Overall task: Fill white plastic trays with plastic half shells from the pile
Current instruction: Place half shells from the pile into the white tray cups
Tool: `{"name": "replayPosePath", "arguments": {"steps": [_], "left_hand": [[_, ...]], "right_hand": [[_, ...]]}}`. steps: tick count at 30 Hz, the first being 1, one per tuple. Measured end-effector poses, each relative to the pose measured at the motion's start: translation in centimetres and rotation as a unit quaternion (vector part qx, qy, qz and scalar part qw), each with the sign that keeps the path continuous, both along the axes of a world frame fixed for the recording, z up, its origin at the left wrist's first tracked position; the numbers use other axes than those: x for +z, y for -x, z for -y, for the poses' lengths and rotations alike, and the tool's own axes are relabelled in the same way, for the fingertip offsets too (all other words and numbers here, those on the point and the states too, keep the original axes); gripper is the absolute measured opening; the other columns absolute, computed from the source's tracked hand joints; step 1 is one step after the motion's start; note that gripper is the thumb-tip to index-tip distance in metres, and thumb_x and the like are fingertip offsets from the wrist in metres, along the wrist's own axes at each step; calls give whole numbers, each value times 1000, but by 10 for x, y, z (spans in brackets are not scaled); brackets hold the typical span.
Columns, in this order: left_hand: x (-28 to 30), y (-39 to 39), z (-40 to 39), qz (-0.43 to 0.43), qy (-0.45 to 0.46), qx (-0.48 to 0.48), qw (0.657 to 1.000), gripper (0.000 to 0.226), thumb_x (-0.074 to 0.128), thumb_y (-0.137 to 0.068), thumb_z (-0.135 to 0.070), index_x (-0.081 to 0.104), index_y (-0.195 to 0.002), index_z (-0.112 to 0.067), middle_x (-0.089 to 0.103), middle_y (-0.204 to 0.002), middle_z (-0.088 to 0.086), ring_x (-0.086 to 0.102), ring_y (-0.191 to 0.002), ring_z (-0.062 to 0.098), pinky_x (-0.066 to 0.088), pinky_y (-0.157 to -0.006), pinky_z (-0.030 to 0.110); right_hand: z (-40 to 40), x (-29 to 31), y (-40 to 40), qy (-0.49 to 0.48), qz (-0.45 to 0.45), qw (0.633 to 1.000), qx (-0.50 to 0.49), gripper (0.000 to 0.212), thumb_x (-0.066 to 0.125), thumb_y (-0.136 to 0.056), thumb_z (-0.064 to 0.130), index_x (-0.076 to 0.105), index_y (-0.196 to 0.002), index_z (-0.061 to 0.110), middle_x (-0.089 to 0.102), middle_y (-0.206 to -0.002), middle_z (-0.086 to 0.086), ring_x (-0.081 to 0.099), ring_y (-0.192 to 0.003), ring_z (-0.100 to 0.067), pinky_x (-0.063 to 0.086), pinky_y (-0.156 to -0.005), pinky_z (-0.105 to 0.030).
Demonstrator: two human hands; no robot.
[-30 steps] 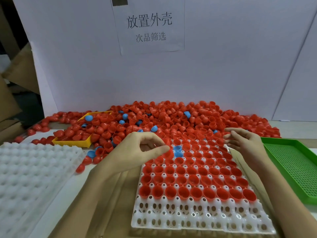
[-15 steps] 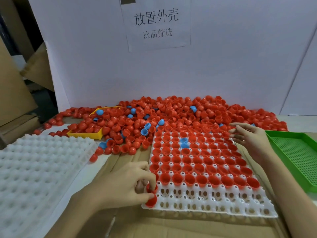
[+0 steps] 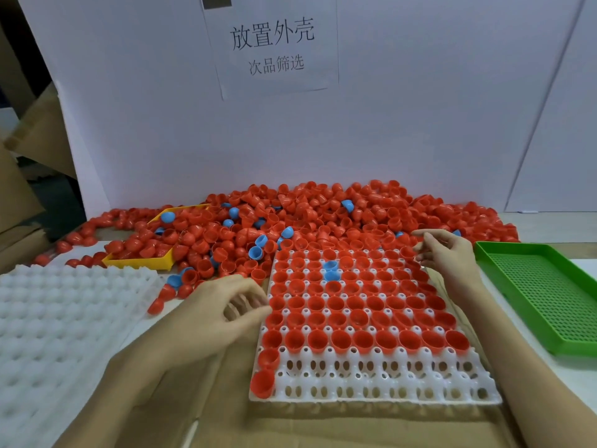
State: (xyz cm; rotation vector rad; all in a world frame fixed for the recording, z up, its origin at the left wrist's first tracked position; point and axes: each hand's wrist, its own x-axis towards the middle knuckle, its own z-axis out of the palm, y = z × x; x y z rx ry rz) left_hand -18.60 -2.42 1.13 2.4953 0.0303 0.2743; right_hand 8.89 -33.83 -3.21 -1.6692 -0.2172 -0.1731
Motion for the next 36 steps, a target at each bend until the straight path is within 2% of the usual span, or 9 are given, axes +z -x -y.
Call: {"name": "replayPosePath", "arguments": {"steps": [4,6,9,13,16,20,23,27,36], "left_hand": [[-33,-44,22,-24,129,110,985,44,45,-100,-59,47,-136,-34,59,-114,-23,56,-96,-14,44,-72,6],[-47,-59,31,-15,194,122,973,52,42,-98,-63,43,-141,-35,58,-120,-24,57,-100,-15,43,-81,8],[-56,-75,34,14,174,157,972,58,39,-102,-61,39,-151,-29,54,-128,-21,57,-124,6,45,-106,31],[-60,-91,33,29,161,160,974,54,37,-107,-51,38,-154,-25,55,-137,-10,54,-130,12,43,-111,36],[-58,-97,33,37,171,163,971,48,37,-109,-45,42,-151,-23,55,-126,-15,55,-121,7,42,-103,27],[-57,-98,26,15,164,159,973,40,43,-107,-47,50,-140,-27,57,-111,-20,59,-107,5,47,-94,27],[-48,-104,10,28,112,193,974,27,47,-105,-47,56,-117,-25,67,-88,-14,64,-80,1,45,-67,18],[-35,-117,-10,146,16,248,957,28,52,-106,-30,65,-94,-9,68,-67,3,65,-60,19,53,-58,41],[-49,-117,-22,260,-36,189,946,22,57,-105,-20,61,-84,-16,44,-42,-7,41,-34,8,29,-39,25]], "right_hand": [[-7,-13,-5,34,0,998,-54,27,53,-106,23,77,-94,28,68,-63,11,59,-61,-12,50,-64,-39],[-7,-15,-6,39,-4,997,-67,27,53,-105,27,77,-93,30,67,-62,11,58,-61,-15,48,-65,-43],[-7,-17,-9,29,-15,996,-81,26,53,-104,29,76,-92,30,66,-61,9,57,-61,-16,47,-67,-43],[-7,-17,-13,29,-15,995,-92,27,51,-96,43,75,-93,32,66,-62,8,58,-62,-17,46,-66,-44],[-6,-16,-13,31,-16,995,-97,29,50,-93,46,75,-93,31,66,-62,7,58,-61,-19,46,-65,-45],[-5,-15,-14,-18,-20,996,-84,25,54,-103,26,77,-99,18,62,-61,5,56,-61,-14,45,-61,-36],[0,-9,-13,-59,-10,996,-70,24,53,-105,14,76,-101,10,61,-64,0,53,-58,-11,43,-57,-26],[4,-5,-10,-58,12,997,-52,23,52,-106,9,75,-106,4,60,-67,-4,52,-58,-12,44,-57,-25],[-8,18,-12,239,150,956,-79,20,56,-103,5,71,-112,14,71,-105,0,66,-93,-16,53,-85,-33]]}}
